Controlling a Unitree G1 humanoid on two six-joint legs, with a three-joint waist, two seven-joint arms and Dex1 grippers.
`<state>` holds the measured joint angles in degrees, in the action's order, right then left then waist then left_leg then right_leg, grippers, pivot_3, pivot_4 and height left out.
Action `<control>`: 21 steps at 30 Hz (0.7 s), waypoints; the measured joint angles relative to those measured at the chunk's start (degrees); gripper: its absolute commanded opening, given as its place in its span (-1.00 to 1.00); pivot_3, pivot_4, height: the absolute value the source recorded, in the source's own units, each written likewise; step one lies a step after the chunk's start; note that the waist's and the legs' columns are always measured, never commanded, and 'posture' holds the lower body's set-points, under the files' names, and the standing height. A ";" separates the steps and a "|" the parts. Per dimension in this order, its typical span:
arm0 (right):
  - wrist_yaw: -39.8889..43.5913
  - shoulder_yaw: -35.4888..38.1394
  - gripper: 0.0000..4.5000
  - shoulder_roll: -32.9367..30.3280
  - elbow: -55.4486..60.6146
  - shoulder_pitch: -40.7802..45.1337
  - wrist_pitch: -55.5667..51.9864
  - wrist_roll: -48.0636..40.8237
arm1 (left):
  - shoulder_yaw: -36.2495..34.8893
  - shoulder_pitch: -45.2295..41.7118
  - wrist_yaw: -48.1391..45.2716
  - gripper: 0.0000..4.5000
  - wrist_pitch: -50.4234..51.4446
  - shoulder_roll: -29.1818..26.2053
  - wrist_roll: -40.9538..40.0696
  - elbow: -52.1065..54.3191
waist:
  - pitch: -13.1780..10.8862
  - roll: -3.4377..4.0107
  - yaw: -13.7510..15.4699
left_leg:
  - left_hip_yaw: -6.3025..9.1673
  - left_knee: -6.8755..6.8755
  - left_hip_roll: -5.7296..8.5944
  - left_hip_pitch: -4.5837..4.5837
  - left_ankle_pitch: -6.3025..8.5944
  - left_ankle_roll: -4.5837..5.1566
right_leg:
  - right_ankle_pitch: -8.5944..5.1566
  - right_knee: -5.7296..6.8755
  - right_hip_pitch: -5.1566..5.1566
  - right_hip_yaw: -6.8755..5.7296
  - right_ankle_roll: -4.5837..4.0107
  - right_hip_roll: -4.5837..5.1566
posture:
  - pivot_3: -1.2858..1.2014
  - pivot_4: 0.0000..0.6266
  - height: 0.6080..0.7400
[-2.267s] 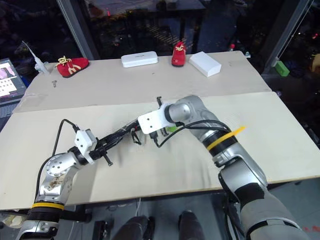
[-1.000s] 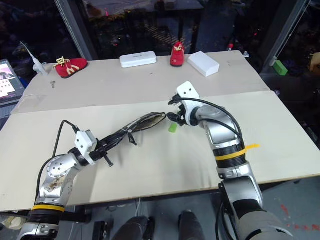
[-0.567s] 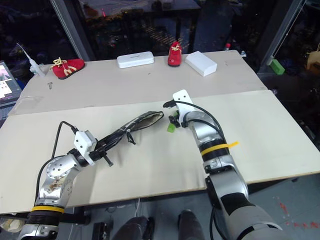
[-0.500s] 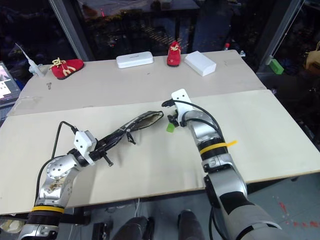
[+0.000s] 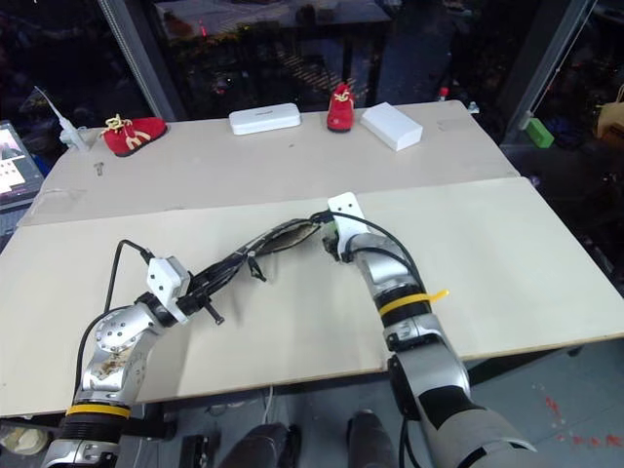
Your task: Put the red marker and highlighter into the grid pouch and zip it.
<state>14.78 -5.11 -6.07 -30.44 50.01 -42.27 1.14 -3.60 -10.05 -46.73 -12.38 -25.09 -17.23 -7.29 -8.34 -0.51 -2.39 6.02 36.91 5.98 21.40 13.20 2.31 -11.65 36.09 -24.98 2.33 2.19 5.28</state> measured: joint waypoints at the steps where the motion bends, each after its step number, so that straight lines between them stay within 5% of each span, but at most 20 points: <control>1: -0.05 0.00 -0.54 -0.01 0.18 -0.23 0.25 -0.01 | 0.00 -0.04 -0.02 -1.00 0.00 0.00 0.00 -0.03 | 0.01 -0.01 0.01 | 0.00 0.00 0.00 -0.02 0.00 0.00 | 0.00 0.00 0.02 0.00 0.00 0.00 | 0.03 -0.52 1.00; 9: 1.59 -0.96 -0.53 -3.68 -1.26 -0.25 5.72 0.37 | 0.00 -0.46 -0.35 -1.00 0.00 -0.06 -0.02 -0.07 | 0.00 -0.02 0.19 | 0.00 0.00 0.04 0.02 0.00 0.00 | 0.00 -0.05 0.00 -0.01 0.00 0.01 | 0.03 -0.52 1.00; 21: 28.46 -6.83 -0.53 -27.09 14.19 -2.03 41.88 3.23 | 0.02 -0.29 -1.24 -1.00 0.21 -0.38 -0.06 0.07 | -0.02 -0.05 -0.19 | -0.10 0.01 -0.11 0.16 0.07 0.00 | -0.01 -0.15 -0.08 -0.05 0.01 -0.09 | 0.03 -0.52 1.00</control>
<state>43.24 -11.94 -33.16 -16.25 47.98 -0.39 4.36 -3.58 -10.34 -47.96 -12.17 -25.47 -17.29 -7.23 -8.36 -0.56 -2.59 5.92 36.92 5.87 21.56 13.27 2.31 -11.66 35.94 -25.07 2.28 2.20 5.19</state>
